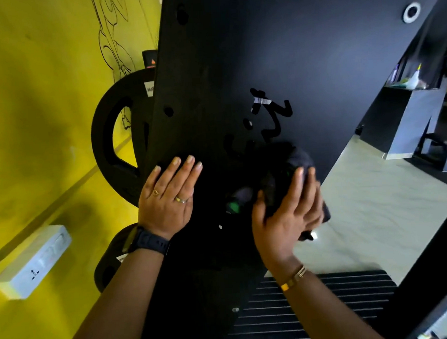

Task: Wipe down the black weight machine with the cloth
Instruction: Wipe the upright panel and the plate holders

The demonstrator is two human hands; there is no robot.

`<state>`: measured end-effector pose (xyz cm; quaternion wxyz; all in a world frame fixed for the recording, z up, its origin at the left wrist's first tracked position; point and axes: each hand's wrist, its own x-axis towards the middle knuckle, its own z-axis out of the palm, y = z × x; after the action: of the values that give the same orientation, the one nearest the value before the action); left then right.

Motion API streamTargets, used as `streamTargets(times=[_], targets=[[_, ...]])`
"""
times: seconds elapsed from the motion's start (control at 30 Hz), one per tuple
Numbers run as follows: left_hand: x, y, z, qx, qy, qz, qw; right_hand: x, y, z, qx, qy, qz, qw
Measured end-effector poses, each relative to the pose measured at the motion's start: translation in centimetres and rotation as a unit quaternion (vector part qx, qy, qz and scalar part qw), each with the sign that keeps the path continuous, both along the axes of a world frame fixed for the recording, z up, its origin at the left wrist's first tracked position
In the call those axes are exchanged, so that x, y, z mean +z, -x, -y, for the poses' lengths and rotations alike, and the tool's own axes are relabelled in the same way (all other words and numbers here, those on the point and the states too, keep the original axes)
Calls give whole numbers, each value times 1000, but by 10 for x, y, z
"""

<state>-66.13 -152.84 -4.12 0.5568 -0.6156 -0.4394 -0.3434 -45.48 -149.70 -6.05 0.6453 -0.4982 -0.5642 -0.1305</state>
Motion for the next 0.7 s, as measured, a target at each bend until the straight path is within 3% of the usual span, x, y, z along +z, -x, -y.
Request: streamTargets(times=[0.13, 0.2, 0.33, 0.53, 0.6, 0.7], targets=[[-2, 1, 0, -6, 2, 7, 1000, -63, 19, 17, 26, -11, 186, 982], [-3, 2, 1, -9, 4, 7, 1000, -65, 11, 13, 28, -39, 238, 970], [-3, 2, 1, -3, 7, 9, 1000, -9, -5, -1, 16, -86, 194, 977], [-9, 3, 2, 10, 4, 8, 1000, 45, -12, -12, 24, -57, -22, 998], [-11, 2, 1, 22, -4, 22, 1000, 27, 2, -10, 6, -54, -18, 998], [-19, 3, 1, 22, -4, 34, 999, -26, 25, -1, 15, -56, 69, 996]])
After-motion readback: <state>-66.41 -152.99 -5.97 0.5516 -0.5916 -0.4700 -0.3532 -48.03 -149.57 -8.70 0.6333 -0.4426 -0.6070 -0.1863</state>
